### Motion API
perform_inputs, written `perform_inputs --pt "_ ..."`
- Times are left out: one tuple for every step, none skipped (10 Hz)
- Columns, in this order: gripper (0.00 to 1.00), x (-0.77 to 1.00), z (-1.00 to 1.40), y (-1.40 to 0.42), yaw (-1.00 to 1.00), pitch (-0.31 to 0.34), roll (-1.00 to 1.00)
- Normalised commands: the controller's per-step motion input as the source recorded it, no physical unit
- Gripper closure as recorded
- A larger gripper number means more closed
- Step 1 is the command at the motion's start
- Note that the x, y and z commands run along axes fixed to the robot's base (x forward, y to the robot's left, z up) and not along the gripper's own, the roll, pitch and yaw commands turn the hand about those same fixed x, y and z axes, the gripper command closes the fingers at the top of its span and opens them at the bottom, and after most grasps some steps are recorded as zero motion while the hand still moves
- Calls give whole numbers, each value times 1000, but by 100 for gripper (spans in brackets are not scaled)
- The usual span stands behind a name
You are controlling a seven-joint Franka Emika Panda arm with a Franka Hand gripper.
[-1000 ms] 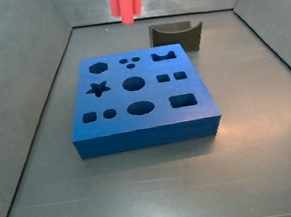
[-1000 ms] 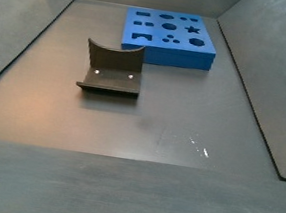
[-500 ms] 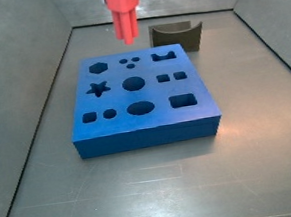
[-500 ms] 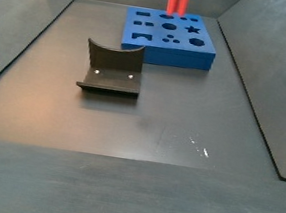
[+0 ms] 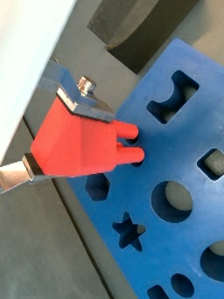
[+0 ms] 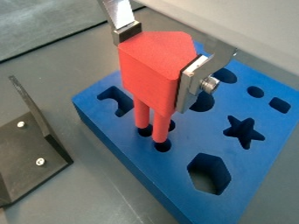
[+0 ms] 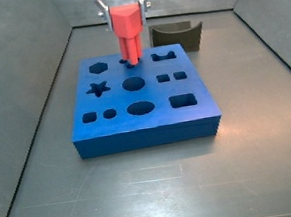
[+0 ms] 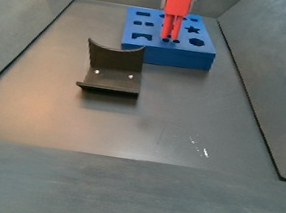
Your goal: Insert the 3 prong object.
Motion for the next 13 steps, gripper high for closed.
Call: perform_inputs --pt "100 -37 -266 6 49 -46 0" --pt "100 -40 -291 0 26 -36 0" --pt "100 -80 -323 0 20 -34 0" --pt "100 -286 -254 54 0 -27 0" --pt "100 -260 -180 83 0 -27 0" --pt "100 -77 -246 49 0 -26 0" --pt "100 137 -483 0 0 -89 -86" --pt "100 211 -611 0 -23 -163 -73" --pt "100 249 -629 -11 -40 -191 -50" --pt "100 257 -531 -6 -51 -160 -34" --pt "100 154 -331 -29 0 -103 0" --pt "100 0 -134 0 0 -133 -11" --pt "100 0 0 0 0 0 0"
